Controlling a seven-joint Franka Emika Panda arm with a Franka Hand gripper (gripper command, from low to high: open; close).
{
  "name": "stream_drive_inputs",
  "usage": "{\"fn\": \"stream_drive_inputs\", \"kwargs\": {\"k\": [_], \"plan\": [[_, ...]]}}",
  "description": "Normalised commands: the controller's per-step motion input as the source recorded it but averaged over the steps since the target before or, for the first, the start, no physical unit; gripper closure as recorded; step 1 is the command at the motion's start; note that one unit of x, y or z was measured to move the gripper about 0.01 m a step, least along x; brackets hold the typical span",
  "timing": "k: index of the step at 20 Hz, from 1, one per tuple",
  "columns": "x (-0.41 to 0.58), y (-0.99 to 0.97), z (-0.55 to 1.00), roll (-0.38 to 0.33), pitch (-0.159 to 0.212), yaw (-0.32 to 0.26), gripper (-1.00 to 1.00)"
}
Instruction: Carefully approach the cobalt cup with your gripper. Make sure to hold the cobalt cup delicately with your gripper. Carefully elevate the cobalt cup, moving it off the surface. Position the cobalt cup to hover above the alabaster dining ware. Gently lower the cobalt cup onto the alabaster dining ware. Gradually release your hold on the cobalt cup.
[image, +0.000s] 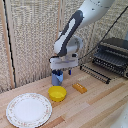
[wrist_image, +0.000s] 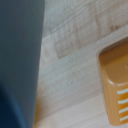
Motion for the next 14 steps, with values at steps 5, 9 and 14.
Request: {"fn": "stream_drive_inputs", "kwargs": {"k": [5, 9, 14], "plan": [[0.091, 0.0, -0.04, -0.002, 0.0, 0.004, 1.0], [0.023, 0.0, -0.01, 0.0, -0.033, 0.0, 1.0], [0.004, 0.0, 0.01, 0.0, -0.059, -0.013, 1.0]]}}
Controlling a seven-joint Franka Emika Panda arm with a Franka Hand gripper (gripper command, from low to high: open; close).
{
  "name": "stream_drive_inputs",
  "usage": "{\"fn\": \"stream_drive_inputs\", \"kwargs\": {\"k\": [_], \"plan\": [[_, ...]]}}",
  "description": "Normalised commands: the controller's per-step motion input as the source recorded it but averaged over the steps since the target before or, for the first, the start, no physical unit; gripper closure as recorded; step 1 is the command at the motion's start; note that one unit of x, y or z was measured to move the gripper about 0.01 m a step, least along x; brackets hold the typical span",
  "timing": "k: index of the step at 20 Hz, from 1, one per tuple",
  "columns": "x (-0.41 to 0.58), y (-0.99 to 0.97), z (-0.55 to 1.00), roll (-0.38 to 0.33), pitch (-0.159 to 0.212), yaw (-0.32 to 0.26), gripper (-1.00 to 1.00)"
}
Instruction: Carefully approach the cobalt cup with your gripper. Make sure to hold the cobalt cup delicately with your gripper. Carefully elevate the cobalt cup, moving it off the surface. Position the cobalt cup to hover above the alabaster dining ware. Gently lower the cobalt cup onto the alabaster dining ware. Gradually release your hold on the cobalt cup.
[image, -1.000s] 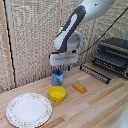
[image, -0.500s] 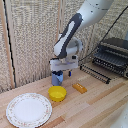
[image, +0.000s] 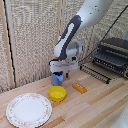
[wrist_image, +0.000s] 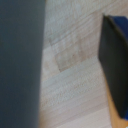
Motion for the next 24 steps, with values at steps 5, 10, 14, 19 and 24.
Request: {"fn": "stream_drive_inputs", "kwargs": {"k": [5, 10, 14, 19, 24], "plan": [[-0.002, 0.05, 0.11, 0.004, -0.082, 0.003, 1.0], [0.0, 0.06, 0.59, 0.084, 0.016, 0.0, 1.0], [0.003, 0.03, 0.91, 0.078, 0.069, 0.0, 1.0], [0.069, 0.29, 0.95, 0.05, 0.048, 0.0, 1.0], [0.043, 0.8, 0.65, 0.0, 0.055, 0.0, 1.0]]}}
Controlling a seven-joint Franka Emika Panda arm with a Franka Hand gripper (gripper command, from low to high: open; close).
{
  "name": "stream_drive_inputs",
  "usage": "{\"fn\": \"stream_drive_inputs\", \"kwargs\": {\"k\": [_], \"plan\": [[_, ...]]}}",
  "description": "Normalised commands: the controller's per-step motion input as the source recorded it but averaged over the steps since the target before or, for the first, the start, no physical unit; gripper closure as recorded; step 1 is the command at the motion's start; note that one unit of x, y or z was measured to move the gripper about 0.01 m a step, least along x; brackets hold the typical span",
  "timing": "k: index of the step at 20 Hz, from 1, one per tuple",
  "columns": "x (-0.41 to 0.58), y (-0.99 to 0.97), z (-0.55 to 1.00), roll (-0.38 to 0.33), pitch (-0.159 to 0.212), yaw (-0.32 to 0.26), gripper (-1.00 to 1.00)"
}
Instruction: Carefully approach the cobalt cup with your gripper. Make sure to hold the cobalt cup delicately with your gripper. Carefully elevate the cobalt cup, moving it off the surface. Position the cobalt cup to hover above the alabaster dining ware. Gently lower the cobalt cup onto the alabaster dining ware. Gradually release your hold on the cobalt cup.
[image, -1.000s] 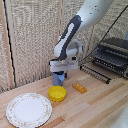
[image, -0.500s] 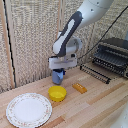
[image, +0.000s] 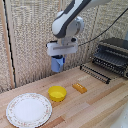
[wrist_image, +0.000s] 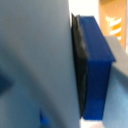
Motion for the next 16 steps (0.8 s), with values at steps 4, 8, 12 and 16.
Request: {"fn": "stream_drive_inputs", "kwargs": {"k": [4, 8, 12, 16], "plan": [[0.037, 0.92, 0.5, 0.0, 0.051, 0.0, 1.0], [0.027, 0.94, 0.44, -0.002, 0.046, 0.0, 1.0], [0.0, 0.95, 0.14, -0.02, 0.029, 0.0, 1.0], [0.0, 0.88, -0.07, -0.051, 0.016, 0.006, 1.0]]}}
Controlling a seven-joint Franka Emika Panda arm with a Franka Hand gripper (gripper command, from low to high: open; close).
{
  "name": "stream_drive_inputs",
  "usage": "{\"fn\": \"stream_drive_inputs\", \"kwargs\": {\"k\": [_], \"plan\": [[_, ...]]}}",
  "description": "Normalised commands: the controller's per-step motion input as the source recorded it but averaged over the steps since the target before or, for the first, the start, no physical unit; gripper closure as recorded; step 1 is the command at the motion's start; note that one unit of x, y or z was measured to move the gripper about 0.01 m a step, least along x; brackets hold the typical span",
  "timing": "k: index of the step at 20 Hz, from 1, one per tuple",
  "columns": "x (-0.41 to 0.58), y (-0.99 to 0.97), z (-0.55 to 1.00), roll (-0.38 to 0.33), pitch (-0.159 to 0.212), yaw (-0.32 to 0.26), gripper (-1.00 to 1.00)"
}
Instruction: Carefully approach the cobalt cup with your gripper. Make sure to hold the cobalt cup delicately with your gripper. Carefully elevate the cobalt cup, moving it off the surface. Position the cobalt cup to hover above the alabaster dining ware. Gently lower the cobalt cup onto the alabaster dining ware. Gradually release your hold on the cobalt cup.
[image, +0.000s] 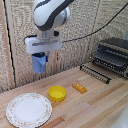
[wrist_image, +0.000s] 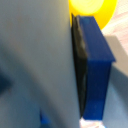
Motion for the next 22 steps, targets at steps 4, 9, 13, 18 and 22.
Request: {"fn": "stream_drive_inputs", "kwargs": {"k": [4, 9, 13, 18, 22], "plan": [[-0.001, 0.73, -0.27, -0.042, 0.007, 0.038, 1.0], [0.0, 0.45, -0.32, -0.014, 0.0, 0.045, 1.0], [0.0, 0.23, -0.4, -0.058, 0.0, 0.071, 1.0], [-0.01, 0.24, -0.45, -0.067, 0.012, 0.086, 1.0], [-0.034, 0.2, -0.43, -0.069, 0.038, 0.083, 1.0]]}}
